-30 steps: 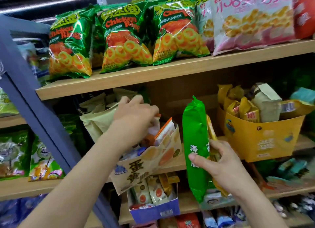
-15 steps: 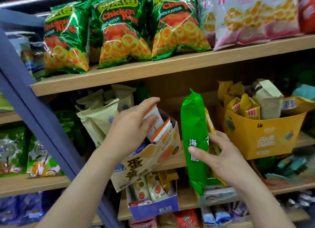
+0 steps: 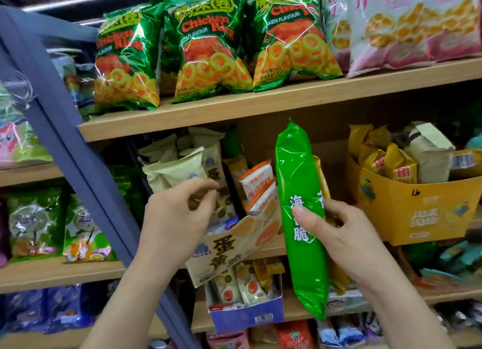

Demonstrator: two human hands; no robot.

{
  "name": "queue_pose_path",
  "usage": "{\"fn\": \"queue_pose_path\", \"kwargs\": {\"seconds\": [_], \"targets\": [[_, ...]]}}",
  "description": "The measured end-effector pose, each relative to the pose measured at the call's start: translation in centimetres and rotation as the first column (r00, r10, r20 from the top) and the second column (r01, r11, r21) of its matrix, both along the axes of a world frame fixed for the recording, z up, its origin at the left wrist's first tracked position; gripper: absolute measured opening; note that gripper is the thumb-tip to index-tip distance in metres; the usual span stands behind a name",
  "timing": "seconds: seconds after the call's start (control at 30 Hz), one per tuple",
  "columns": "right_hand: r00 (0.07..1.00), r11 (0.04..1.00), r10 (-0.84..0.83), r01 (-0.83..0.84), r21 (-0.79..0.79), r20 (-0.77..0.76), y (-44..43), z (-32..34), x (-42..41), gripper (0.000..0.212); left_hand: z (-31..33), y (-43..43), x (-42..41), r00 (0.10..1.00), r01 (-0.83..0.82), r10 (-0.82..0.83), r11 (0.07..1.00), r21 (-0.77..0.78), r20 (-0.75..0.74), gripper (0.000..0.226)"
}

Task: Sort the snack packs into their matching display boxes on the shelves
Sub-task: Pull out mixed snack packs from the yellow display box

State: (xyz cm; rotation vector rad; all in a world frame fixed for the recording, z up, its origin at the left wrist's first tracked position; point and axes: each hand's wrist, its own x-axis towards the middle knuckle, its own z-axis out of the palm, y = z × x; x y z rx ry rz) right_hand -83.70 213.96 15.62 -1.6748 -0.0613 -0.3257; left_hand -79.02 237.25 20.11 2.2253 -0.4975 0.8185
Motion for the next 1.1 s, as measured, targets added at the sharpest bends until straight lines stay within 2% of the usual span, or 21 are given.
{"fn": "queue_pose_path", "kwargs": {"seconds": [0.07,0.1,0.17,0.2,0.27,0.3,0.37,0.43,0.5,0.53,0.6,0.67,0.7,0.77,0.83,0.93,1.0,1.1], "targets": [[0.998,0.998,0.037,-0.040,0.053,0.049,1.0,0.7,-0.4,0.041,-0.3,1.2,-0.3,0.994,-0.100,0.105,0.988,0.120,-0.038,0.016],[0.997,0.995,0.046,-0.051,0.085,0.055,1.4,0.9,-0.5,0.039,-0.3,1.3,-0.3,0.985,-0.135,0.160,0.952,0.274,-0.070,0.014],[0.998,0.989,0.051,-0.057,0.134,0.048,2.1,1.1,-0.5,0.042,0.0,0.9,0.6,0.961,-0.139,0.250,0.803,0.579,-0.116,0.016],[0.998,0.987,0.051,-0.057,0.151,0.042,2.3,1.1,-0.4,0.045,0.3,0.5,1.3,0.944,-0.113,0.286,0.749,0.653,-0.165,0.018],[0.998,0.984,0.052,-0.056,0.169,0.033,2.6,1.1,-0.2,0.047,0.8,-0.6,2.7,0.890,-0.037,0.348,0.698,0.715,-0.295,0.020],[0.998,0.983,0.056,-0.060,0.175,0.026,2.8,1.1,-0.1,0.047,0.9,-1.2,3.4,0.874,-0.019,0.374,0.663,0.748,-0.310,0.021],[0.997,0.979,0.074,-0.074,0.192,0.006,3.1,1.0,0.0,0.047,0.8,-2.2,4.2,0.882,-0.028,0.403,0.559,0.829,-0.243,0.023],[0.996,0.976,0.081,-0.073,0.207,-0.030,3.4,0.8,0.1,0.041,0.6,-2.3,4.2,0.901,-0.061,0.398,0.507,0.860,-0.171,0.020],[0.995,0.974,0.080,-0.064,0.216,-0.066,3.5,0.7,0.2,0.033,0.5,-1.8,3.6,0.911,-0.134,0.398,0.536,0.834,-0.109,0.020],[0.994,0.975,0.073,-0.054,0.217,-0.082,3.4,0.6,0.2,0.032,0.6,-1.3,3.2,0.925,-0.210,0.378,0.584,0.784,-0.034,0.020],[0.992,0.973,0.071,-0.046,0.225,-0.102,3.3,0.5,0.2,0.035,1.1,-0.2,2.1,0.934,-0.356,0.292,0.720,0.596,0.205,0.016],[0.990,0.966,0.086,-0.055,0.253,-0.112,3.2,0.6,0.2,0.035,1.4,0.6,1.3,0.908,-0.342,0.205,0.866,0.365,0.365,0.019],[0.989,0.960,0.100,-0.067,0.273,-0.111,3.1,0.6,0.1,0.034,1.5,0.8,1.0,0.912,-0.296,0.190,0.918,0.265,0.362,0.023],[0.985,0.942,0.129,-0.085,0.323,-0.114,2.8,1.0,-0.1,0.032,1.7,0.9,0.5,0.923,-0.233,0.178,0.964,0.127,0.343,0.026],[0.983,0.932,0.144,-0.096,0.349,-0.114,2.2,1.4,-0.4,0.035,2.0,0.8,0.1,0.914,-0.196,0.171,0.980,0.031,0.367,0.021],[0.989,0.954,0.105,-0.070,0.291,-0.107,1.2,1.8,-0.7,0.035,2.3,0.2,-0.5,0.931,-0.101,0.137,0.987,-0.121,0.339,0.009],[0.996,0.984,0.014,0.001,0.179,-0.083,0.8,1.8,-0.7,0.037,2.2,-0.6,-0.9,0.943,-0.044,0.082,0.992,-0.122,0.323,0.013],[0.985,0.978,-0.172,0.170,-0.119,-0.007,0.1,1.1,-0.6,0.041,1.7,-1.7,-1.5,0.911,-0.063,-0.006,0.986,0.153,0.412,0.032]]}}
